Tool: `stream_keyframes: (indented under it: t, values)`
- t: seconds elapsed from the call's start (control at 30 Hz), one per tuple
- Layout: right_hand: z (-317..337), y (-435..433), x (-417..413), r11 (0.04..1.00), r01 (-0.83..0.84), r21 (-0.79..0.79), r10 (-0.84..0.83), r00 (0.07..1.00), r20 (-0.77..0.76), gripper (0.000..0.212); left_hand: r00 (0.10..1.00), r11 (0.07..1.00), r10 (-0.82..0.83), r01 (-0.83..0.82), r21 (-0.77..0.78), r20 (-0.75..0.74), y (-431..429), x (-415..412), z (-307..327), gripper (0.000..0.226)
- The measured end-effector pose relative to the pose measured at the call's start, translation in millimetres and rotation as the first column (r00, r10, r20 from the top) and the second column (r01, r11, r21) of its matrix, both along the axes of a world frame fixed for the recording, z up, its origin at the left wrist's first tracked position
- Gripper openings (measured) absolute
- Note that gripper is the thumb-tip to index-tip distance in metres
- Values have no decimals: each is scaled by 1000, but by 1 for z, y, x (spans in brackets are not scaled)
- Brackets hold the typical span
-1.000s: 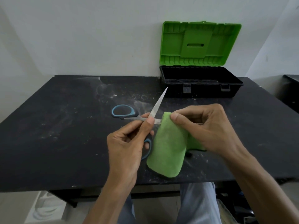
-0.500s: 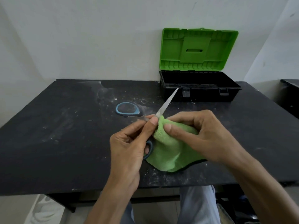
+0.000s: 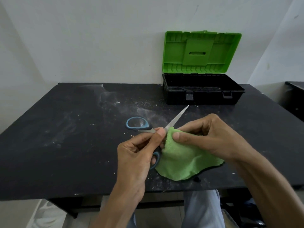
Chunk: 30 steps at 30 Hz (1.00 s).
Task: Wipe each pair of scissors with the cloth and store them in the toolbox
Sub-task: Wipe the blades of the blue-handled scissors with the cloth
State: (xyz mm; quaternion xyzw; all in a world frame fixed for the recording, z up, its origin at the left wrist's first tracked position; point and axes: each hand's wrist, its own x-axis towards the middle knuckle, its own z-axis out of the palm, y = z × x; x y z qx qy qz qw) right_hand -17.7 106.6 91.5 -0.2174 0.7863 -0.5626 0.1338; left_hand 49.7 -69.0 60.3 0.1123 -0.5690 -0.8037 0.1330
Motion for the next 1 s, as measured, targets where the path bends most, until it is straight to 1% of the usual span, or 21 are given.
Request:
stream_keyframes:
  t: [0.13,0.27,0.37,0.43,0.5,0.57,0.7,0.8,0.87,1.0]
  values:
    - [-1,0,5,1000,-7,-9,7,1000,-8,19,1000,1000,26,-26,14,-14,0,2,2,12]
    - [7,13,4,999,13,48,-12,1000,-23,13,998,997,56,-57,58,25,-4,3,2,12]
    - [5,4,6,998,42,53,-37,995,-91,10,999,997,52,-53,51,15,1,2,4,10]
    - [6,-2,7,998,33,49,-28,994,-109,11,998,998,58,-58,37,6,0,1,8,10]
    - [9,0,5,999,-8,42,11,997,-71,17,997,996,80,-80,32,2,-7,3,12,10]
    - [12,6,1,999,-8,47,10,999,-47,20,995,994,96,-97,55,9,-13,5,15,11]
    - [12,0,3,999,36,13,-34,995,-88,17,996,994,85,-86,72,22,-10,2,16,11]
    - [14,-11,7,1000,-3,10,4,993,-117,12,998,994,53,-55,91,24,-6,0,19,14]
    - [17,-8,5,999,-32,10,33,995,-97,15,996,991,85,-87,101,24,-10,2,23,13]
    - [20,8,3,999,30,9,-30,996,-84,18,995,991,89,-92,93,36,-15,6,25,13]
